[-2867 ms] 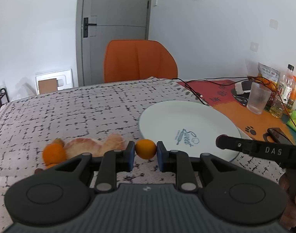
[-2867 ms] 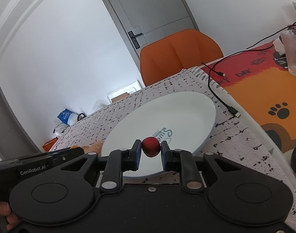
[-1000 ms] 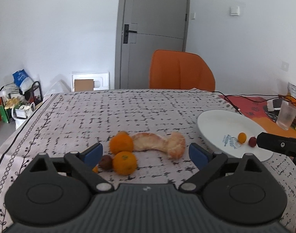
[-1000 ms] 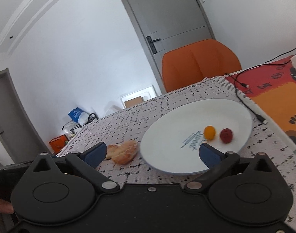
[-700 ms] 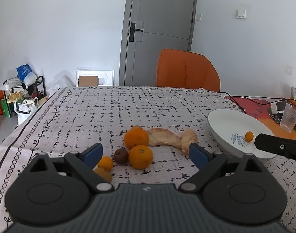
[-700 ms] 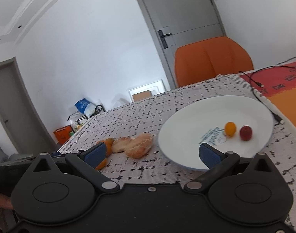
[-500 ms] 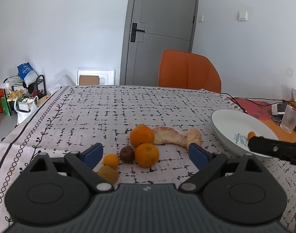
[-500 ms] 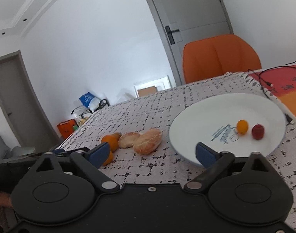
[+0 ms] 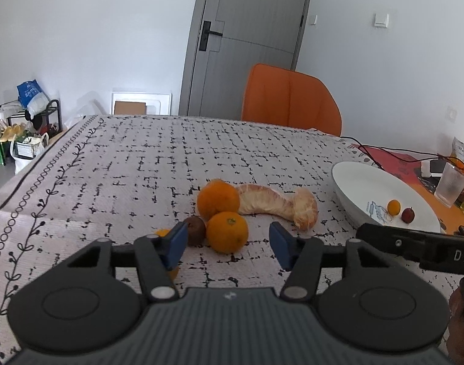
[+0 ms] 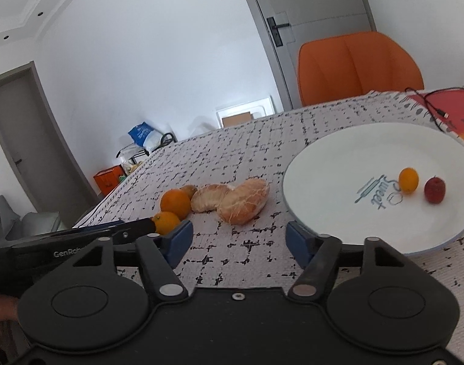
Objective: Organize fruits
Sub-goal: 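Grasp the large orange with the left gripper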
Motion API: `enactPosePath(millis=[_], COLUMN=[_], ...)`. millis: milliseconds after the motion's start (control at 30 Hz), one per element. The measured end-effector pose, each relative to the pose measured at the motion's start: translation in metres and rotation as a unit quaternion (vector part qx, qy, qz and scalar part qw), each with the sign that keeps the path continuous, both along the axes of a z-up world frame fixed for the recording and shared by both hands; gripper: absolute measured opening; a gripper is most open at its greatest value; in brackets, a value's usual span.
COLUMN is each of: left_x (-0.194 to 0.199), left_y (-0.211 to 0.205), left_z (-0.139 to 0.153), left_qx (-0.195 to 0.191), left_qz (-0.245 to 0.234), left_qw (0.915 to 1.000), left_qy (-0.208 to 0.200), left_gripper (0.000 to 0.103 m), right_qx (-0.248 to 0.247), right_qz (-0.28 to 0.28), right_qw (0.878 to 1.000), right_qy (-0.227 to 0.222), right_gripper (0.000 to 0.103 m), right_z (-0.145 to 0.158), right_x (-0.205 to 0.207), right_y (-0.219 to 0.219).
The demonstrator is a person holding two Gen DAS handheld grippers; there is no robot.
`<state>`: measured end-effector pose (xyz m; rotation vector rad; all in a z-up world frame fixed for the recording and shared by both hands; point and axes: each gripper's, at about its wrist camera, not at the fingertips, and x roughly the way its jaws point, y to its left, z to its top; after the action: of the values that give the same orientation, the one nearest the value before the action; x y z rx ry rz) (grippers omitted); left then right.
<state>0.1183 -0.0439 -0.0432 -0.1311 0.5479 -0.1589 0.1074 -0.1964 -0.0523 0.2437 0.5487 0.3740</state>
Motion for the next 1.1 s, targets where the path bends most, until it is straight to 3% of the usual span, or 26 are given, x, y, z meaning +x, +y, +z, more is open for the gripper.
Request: enactPosePath(millis=[200, 467, 567, 633, 1100], left_x=[0.011, 0.024, 0.028, 0.028, 0.015], left_y=[-0.002, -0.006, -0.006, -0.003, 0.02], left_z=[-0.006, -0.011, -0.013, -0.011, 0.006], left_qx=[-0.01, -0.012, -0.012, -0.026, -0.03], left_qz=[-0.004, -0.002, 0.007, 0.005, 0.018], left_qw=[0.9998, 0.9994, 0.9991, 0.9988, 0.9993], left_qy=[0.016, 0.033, 0.04, 0.041, 0.011], left_gripper=[0.048, 0.047, 0.034, 0.033, 0.033], right_qx=[0.004, 0.006, 0.006, 0.004, -0.011], right_qz=[0.003, 0.008, 0.005, 0.005, -0.028], right_qw=[1.0, 1.0, 1.0, 1.0, 0.999], right_qy=[0.013, 0.018, 0.023, 0.023, 0.023], right_gripper=[0.059, 0.058, 0.058, 0.058, 0.058], right_z=[-0.004, -0.004, -0.004, -0.002, 0.001], right_x=[0.008, 0.016, 0.02, 0.022, 0.031], right_y=[0.003, 0.007, 0.01, 0.013, 0.042])
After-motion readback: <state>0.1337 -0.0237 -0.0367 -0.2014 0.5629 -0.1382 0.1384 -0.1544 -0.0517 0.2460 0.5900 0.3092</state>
